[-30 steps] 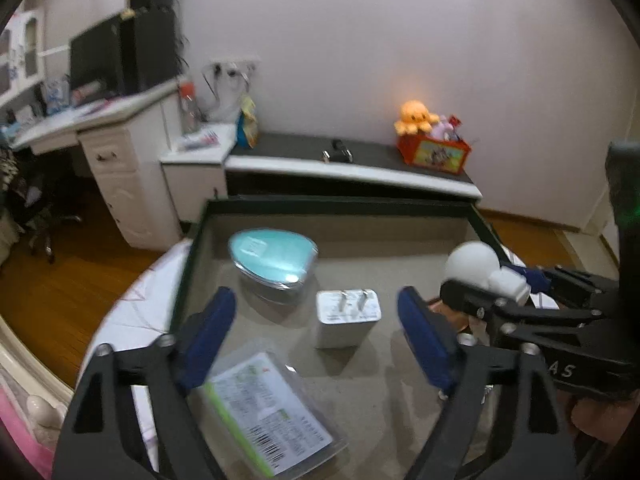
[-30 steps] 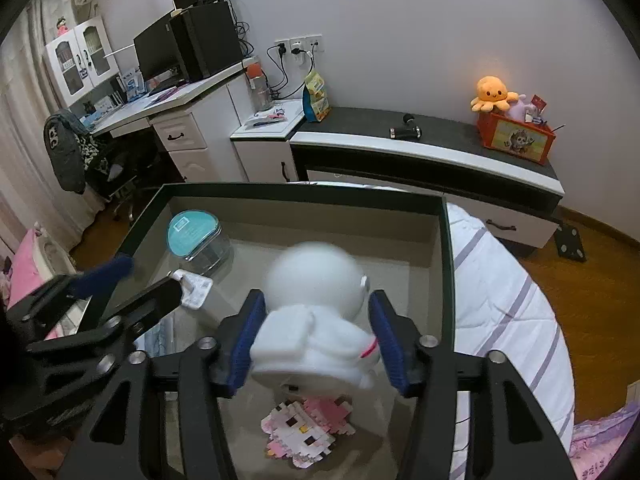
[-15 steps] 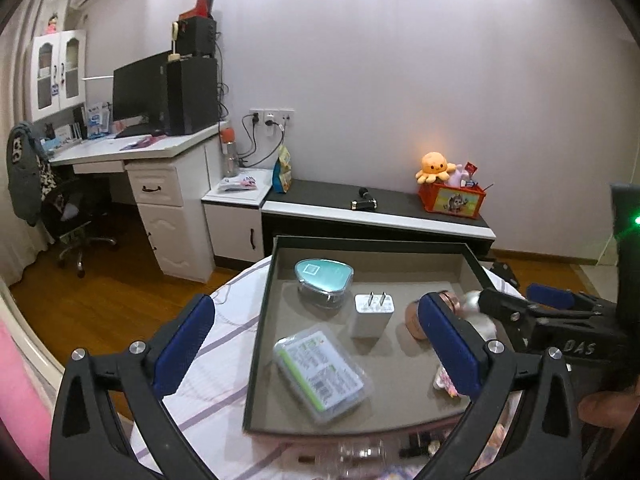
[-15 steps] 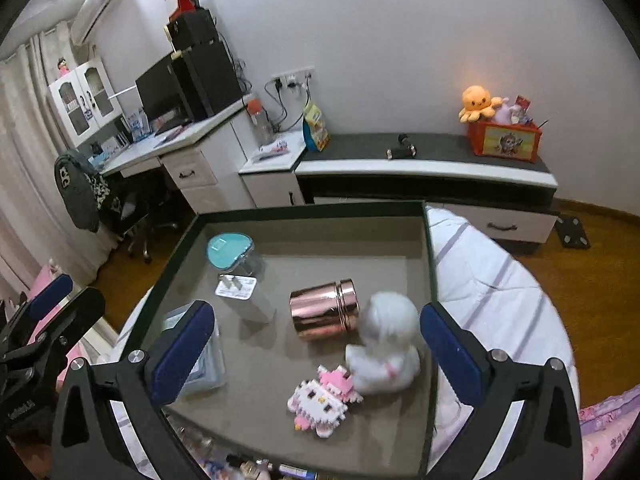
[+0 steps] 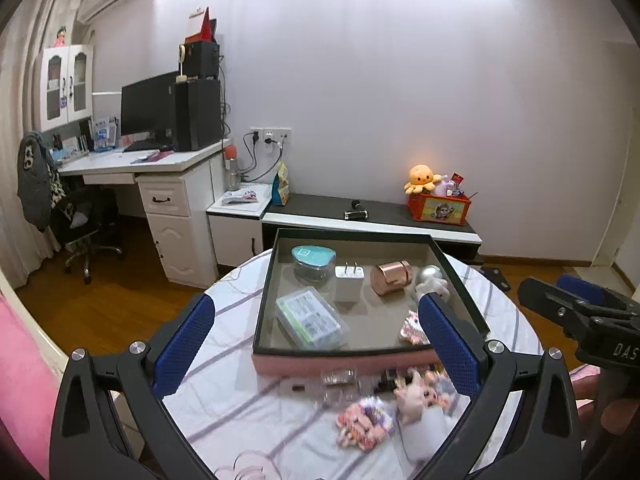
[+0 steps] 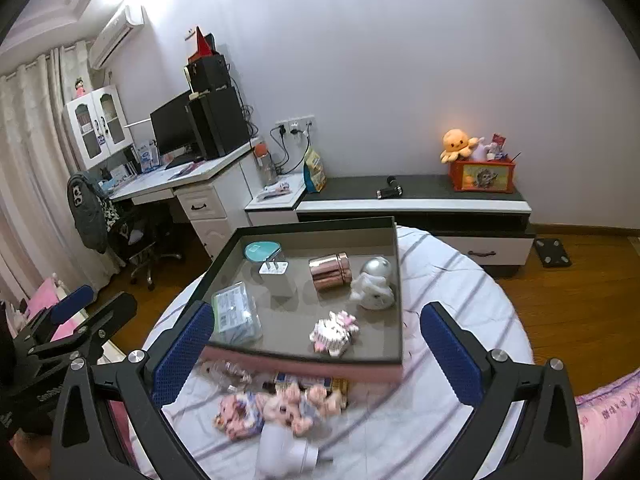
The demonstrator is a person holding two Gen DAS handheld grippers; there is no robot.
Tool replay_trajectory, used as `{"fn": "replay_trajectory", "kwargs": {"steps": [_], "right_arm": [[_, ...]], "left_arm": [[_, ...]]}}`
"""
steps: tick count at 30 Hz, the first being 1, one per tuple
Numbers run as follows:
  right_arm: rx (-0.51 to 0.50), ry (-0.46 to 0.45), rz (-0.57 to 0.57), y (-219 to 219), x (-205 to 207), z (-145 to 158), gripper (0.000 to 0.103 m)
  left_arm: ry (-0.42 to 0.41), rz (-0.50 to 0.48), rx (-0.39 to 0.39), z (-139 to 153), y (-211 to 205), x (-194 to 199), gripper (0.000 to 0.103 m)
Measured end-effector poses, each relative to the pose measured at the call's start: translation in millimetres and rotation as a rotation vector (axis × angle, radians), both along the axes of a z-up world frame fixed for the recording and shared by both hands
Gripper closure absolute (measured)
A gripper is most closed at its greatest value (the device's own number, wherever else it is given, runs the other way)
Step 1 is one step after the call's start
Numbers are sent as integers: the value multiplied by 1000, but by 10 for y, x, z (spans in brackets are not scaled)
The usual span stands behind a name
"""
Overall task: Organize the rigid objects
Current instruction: 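Withdraw both tools from the box back above the bed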
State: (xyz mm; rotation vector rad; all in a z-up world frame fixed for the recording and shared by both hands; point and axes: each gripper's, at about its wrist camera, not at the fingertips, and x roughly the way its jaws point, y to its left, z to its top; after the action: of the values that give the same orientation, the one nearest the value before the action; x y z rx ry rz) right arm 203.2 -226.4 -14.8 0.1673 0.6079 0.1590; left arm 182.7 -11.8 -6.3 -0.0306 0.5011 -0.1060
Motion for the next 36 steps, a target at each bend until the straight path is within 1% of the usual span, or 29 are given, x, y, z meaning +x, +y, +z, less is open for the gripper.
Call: {"fn": "replay_trajectory", "kwargs": {"steps": [4,9,12,16,23,36], "right_arm": [[-22,-33,-25,16,-325,29,0],[-26,-57,-53,8,-657,36,0],[-38,-64,-66,18,-819,51,0],[-62,-77,-78,26,-1002,71,0],[-70,-73,-74,41,-1164,61,0],[-69,-74,-75,35,-1174,53,0]], "left_arm": [[-21,2,-5,54,-18,-280,0],[-55,18,17,55,-54,-642,0],[-51,25,24,-11,-67,-805,0],[-28,27,20,-67,-40,-918,0],[-28,35,11,-74,-14,-1010,0],[-22,39,6,-73,-1,-1057,0]]}}
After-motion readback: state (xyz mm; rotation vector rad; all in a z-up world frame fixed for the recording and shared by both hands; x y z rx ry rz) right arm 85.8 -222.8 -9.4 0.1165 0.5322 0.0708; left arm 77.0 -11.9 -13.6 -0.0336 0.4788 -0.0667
